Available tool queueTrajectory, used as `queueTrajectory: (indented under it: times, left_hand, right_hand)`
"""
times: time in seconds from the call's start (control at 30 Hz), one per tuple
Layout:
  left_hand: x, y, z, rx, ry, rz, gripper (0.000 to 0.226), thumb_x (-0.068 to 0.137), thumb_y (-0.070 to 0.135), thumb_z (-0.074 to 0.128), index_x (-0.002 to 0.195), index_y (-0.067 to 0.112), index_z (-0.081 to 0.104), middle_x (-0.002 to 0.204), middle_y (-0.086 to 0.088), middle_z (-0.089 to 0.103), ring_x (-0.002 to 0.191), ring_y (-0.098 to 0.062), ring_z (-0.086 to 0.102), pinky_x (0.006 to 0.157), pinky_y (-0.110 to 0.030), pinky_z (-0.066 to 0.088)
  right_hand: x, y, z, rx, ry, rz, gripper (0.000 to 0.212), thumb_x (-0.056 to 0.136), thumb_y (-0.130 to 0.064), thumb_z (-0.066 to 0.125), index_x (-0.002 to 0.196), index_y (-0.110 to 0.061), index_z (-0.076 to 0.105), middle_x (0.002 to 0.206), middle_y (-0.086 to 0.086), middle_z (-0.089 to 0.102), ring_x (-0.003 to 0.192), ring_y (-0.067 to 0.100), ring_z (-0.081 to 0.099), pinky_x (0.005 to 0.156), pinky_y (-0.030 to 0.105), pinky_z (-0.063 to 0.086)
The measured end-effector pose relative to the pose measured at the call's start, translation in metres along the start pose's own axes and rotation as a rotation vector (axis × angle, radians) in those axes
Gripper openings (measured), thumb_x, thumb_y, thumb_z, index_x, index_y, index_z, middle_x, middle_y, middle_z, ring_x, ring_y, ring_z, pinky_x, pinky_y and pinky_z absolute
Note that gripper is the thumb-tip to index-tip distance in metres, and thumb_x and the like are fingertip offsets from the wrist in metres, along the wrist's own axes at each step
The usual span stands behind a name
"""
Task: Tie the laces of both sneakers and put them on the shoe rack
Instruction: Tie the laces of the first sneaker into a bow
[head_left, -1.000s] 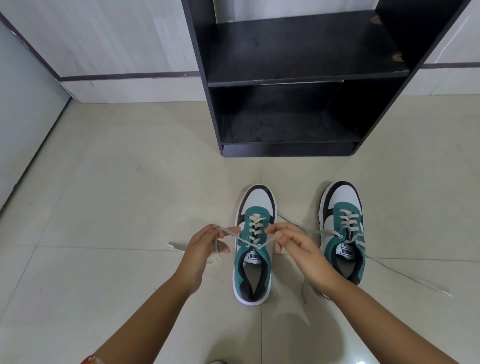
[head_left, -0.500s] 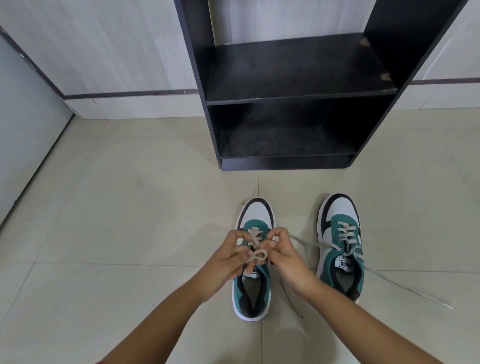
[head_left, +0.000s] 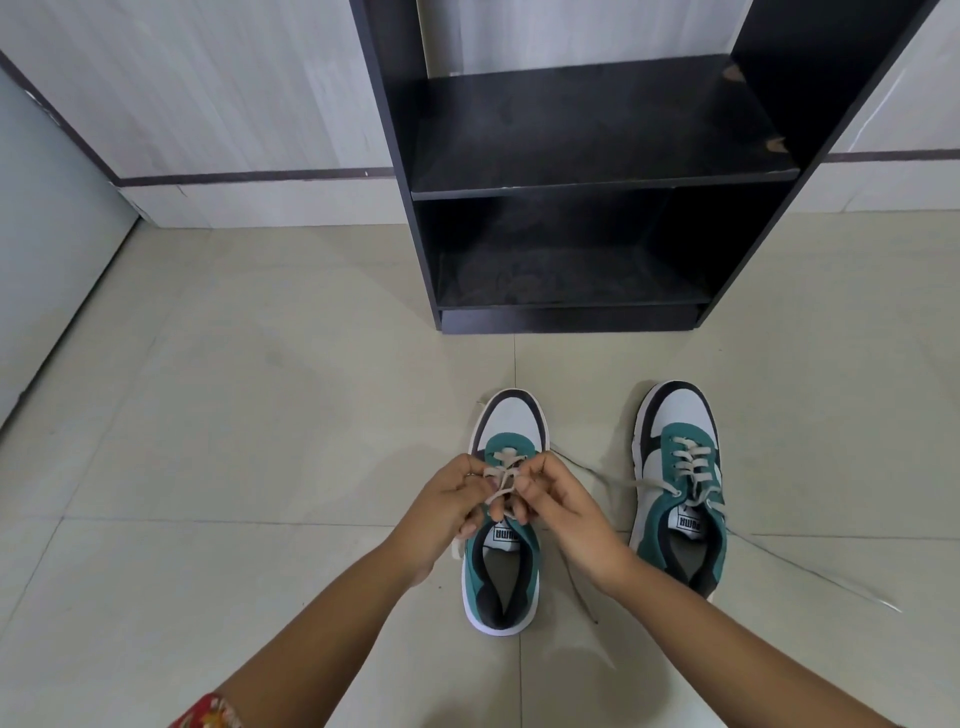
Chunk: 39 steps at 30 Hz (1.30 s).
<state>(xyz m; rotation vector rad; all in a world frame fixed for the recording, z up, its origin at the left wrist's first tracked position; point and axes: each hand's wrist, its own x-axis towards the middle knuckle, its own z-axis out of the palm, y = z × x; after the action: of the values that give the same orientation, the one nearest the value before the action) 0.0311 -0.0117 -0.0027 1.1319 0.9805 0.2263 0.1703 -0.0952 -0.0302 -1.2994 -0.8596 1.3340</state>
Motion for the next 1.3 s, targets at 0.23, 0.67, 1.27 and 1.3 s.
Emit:
queueTrajectory:
  times: [0.23, 0.67, 1.27, 1.3]
  left_hand:
    - [-0.003, -0.006, -0.002, 0.342, 0.133, 0.208, 0.014, 0.084, 0.018, 0.067, 0.077, 0.020, 0.055, 0.074, 0.006, 0.066, 0.060, -0.004, 0.057, 0.056, -0.012, 0.042]
    - [-0.002, 0.001, 0.002, 1.004, 0.227, 0.427, 0.008, 0.084, 0.015, 0.061, 0.083, 0.014, 0.053, 0.076, -0.003, 0.060, 0.069, -0.019, 0.056, 0.059, -0.029, 0.041]
    - [-0.010, -0.002, -0.017, 0.012, 0.402, -0.129, 0.018, 0.083, 0.022, 0.068, 0.082, 0.007, 0.059, 0.089, -0.007, 0.072, 0.080, -0.018, 0.064, 0.067, -0.029, 0.047]
    - [-0.011, -0.008, -0.018, -0.023, 0.408, -0.153, 0.018, 0.083, 0.022, 0.068, 0.082, 0.007, 0.059, 0.089, -0.008, 0.071, 0.080, -0.019, 0.063, 0.067, -0.029, 0.047]
  right_hand:
    - [0.008, -0.003, 0.003, 0.058, 0.135, 0.157, 0.012, 0.097, -0.009, 0.040, 0.087, -0.005, 0.045, 0.049, 0.002, 0.058, 0.045, 0.009, 0.053, 0.050, 0.015, 0.046]
    - [0.008, -0.009, 0.003, 0.084, 0.079, 0.295, 0.032, 0.099, -0.027, 0.038, 0.073, -0.013, 0.052, 0.062, 0.005, 0.061, 0.059, 0.013, 0.055, 0.061, 0.022, 0.043]
    - [-0.033, 0.003, 0.004, -0.156, 0.352, 0.031, 0.046, 0.086, 0.005, 0.054, 0.044, -0.014, 0.050, 0.087, 0.001, 0.051, 0.082, -0.002, 0.054, 0.070, 0.009, 0.042]
    - [-0.035, 0.002, 0.005, -0.031, 0.333, 0.041, 0.048, 0.086, 0.010, 0.051, 0.043, -0.012, 0.051, 0.085, 0.003, 0.050, 0.074, 0.004, 0.054, 0.063, 0.013, 0.045]
